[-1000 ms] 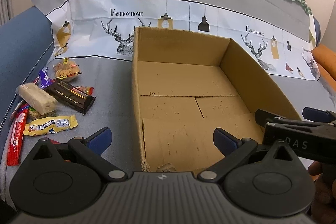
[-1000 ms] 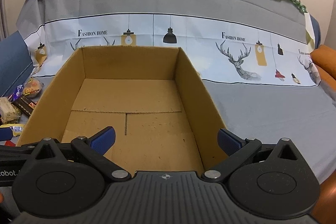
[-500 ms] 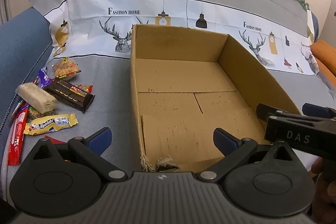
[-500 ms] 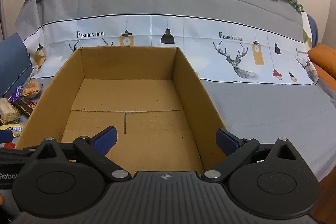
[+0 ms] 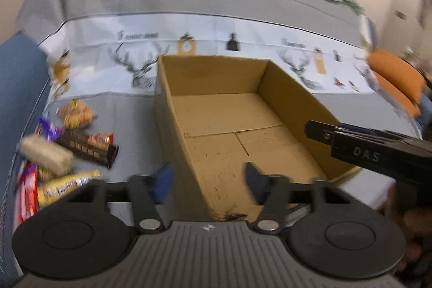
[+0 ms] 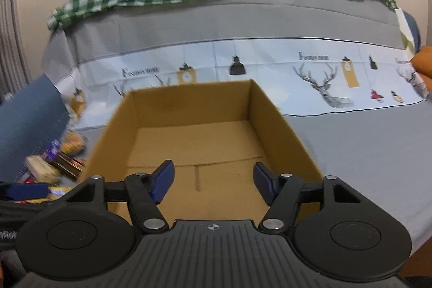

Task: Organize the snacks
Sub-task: 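Grasp the red spicy-strip packet with the left gripper while the right gripper grasps a red packet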

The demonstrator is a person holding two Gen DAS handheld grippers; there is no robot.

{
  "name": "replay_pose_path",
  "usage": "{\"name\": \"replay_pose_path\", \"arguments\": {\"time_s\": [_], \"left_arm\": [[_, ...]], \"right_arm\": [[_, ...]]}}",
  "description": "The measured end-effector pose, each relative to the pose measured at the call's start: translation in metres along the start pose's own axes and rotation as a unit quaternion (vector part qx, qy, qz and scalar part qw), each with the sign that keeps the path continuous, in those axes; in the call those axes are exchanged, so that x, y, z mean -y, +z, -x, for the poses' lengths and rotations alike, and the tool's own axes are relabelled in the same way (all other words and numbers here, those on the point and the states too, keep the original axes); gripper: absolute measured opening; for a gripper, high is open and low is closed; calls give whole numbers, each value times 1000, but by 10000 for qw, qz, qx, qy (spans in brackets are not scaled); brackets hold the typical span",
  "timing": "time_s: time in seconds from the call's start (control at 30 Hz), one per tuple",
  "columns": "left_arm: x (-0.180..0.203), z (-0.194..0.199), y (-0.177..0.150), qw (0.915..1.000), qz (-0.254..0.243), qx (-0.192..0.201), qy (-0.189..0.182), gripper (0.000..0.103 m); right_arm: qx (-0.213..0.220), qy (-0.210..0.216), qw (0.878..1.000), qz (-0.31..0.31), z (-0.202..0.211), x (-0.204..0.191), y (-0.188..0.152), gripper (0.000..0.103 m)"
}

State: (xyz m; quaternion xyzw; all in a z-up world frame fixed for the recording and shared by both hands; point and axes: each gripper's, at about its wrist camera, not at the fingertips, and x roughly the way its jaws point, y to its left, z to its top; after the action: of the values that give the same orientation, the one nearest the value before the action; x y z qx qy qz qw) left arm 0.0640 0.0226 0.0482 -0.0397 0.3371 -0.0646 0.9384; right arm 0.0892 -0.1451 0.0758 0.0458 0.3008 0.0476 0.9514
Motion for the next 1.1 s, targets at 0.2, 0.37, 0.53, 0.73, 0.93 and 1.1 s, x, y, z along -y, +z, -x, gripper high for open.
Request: {"name": "replay_pose_path", "arguments": {"time_s": [0.2,0.37,0.53,0.73,0.93,1.1], "left_arm": [[-53,14,-4,9968,-802,30,-23,29],[-107,0,-36,9983,-248,-128,505,29],[-135,0,-38,9962,428,11,758,29],[-159,-7,-36,9903,922,-150,1032,29],[-192,-11,-39,9743,1658,-508,1436,29],[-207,-21,-40,9648,1874,-841,1642,32]], "right_arm": [[-18,625,9979,-183,-2,-25,3,63],[-43,1170,9930,171,-9,-68,1,63],[100,1692,9824,779,-6,-113,-11,60],[27,2483,9579,1441,-6,-160,-33,37],[-316,2662,9464,1803,-30,-186,-58,37],[-587,2734,9383,2036,-58,-203,-78,50]]}}
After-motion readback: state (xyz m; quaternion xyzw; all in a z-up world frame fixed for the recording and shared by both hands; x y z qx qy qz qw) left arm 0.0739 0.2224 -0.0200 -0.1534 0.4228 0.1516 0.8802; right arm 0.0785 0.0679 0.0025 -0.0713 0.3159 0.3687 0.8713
